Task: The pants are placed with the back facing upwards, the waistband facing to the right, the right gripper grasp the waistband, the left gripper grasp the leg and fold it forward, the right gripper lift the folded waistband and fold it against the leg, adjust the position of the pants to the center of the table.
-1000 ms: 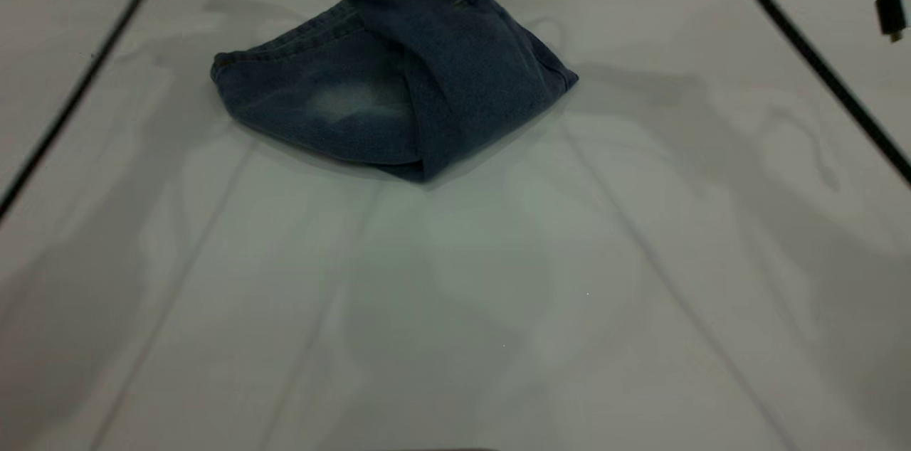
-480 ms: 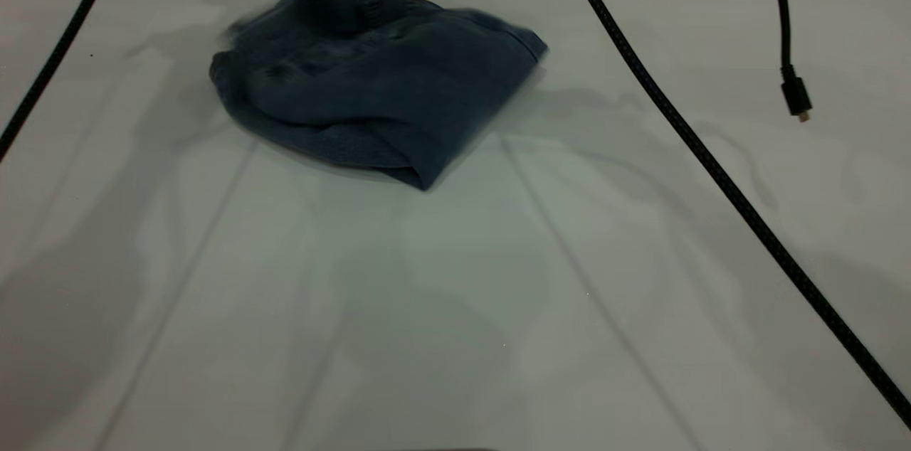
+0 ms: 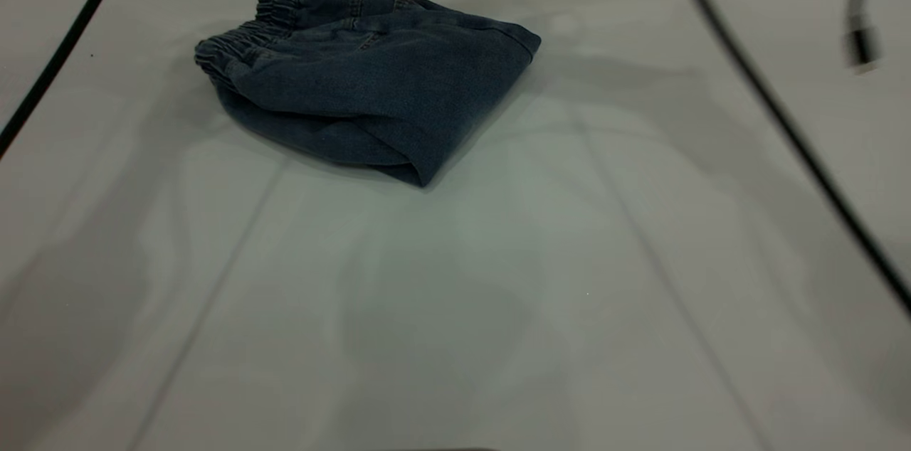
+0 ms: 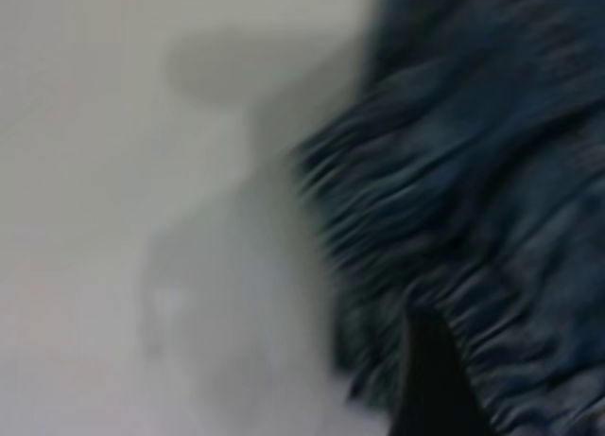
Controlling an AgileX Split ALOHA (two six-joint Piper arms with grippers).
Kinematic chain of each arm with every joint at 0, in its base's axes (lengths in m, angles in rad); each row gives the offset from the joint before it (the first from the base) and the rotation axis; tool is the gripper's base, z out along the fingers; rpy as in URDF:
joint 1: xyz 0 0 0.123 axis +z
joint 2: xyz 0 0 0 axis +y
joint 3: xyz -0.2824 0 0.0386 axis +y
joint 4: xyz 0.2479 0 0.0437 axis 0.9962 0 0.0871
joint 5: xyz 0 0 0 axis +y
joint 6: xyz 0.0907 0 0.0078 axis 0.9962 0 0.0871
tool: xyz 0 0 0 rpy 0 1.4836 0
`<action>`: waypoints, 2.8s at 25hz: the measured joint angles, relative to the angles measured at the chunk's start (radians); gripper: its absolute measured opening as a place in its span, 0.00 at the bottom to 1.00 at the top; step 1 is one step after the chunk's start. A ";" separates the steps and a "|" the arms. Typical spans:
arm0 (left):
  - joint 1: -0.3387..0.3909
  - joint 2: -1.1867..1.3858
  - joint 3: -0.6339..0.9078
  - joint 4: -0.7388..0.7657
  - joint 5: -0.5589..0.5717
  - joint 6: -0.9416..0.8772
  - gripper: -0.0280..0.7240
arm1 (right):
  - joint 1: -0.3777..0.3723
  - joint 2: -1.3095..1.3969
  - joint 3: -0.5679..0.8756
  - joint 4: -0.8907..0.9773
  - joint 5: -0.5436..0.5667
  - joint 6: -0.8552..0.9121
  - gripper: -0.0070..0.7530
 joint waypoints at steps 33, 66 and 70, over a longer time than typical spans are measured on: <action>-0.269 0.251 -0.020 0.162 -0.101 -0.325 0.54 | -0.140 -0.068 0.000 -0.397 0.159 0.292 0.78; -0.275 -0.275 -0.102 0.279 0.000 -0.527 0.54 | -0.144 -0.655 0.000 -0.493 0.585 0.513 0.78; -0.275 -0.521 0.073 0.263 0.000 -0.532 0.54 | -0.144 -0.803 0.007 -0.552 0.607 0.625 0.78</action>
